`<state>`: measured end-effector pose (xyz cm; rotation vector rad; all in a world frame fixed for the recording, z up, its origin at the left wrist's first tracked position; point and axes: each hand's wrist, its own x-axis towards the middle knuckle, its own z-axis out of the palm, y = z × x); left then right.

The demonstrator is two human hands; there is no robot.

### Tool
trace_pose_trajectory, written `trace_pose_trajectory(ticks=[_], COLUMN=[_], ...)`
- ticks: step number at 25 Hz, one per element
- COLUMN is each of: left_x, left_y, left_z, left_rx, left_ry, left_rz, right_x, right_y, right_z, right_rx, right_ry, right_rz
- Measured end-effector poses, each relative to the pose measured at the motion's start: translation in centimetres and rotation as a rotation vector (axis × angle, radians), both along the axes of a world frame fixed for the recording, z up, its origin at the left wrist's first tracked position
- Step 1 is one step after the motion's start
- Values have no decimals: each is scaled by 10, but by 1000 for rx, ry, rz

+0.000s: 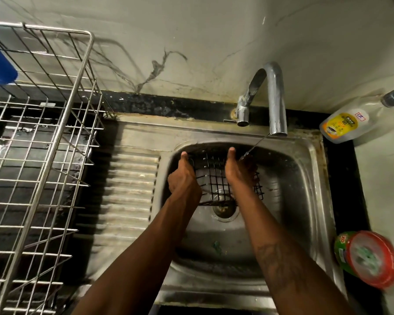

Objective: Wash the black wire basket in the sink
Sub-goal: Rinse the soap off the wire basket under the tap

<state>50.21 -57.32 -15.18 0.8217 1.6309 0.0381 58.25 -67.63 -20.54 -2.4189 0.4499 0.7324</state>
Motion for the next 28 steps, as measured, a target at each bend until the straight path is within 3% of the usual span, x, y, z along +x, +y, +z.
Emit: trace_pose_trajectory(ticks=[4, 8, 13, 19, 22, 24, 28], left_x=[-7, 3, 9, 21, 27, 31, 30], left_y=[-6, 2, 4, -10, -17, -19, -18], left_z=[-3, -5, 3, 13, 20, 20, 16], left_rx=[78, 182, 241, 287, 315, 298, 252], left_ry=[5, 44, 85, 106, 90, 102, 70], left_rz=[-8, -80, -183, -386, -408, -432, -416], right_x=[11, -6, -29, 10, 34, 27, -20], right_y=[-39, -18, 32, 25, 16, 22, 43], right_z=[-33, -21, 2, -9, 9, 16, 34], right_rx=[136, 227, 142, 210, 327, 182, 215], right_ry=[103, 153, 48, 74, 34, -34, -152], right_rz=[-284, -535, -413, -524, -441, -452, -244])
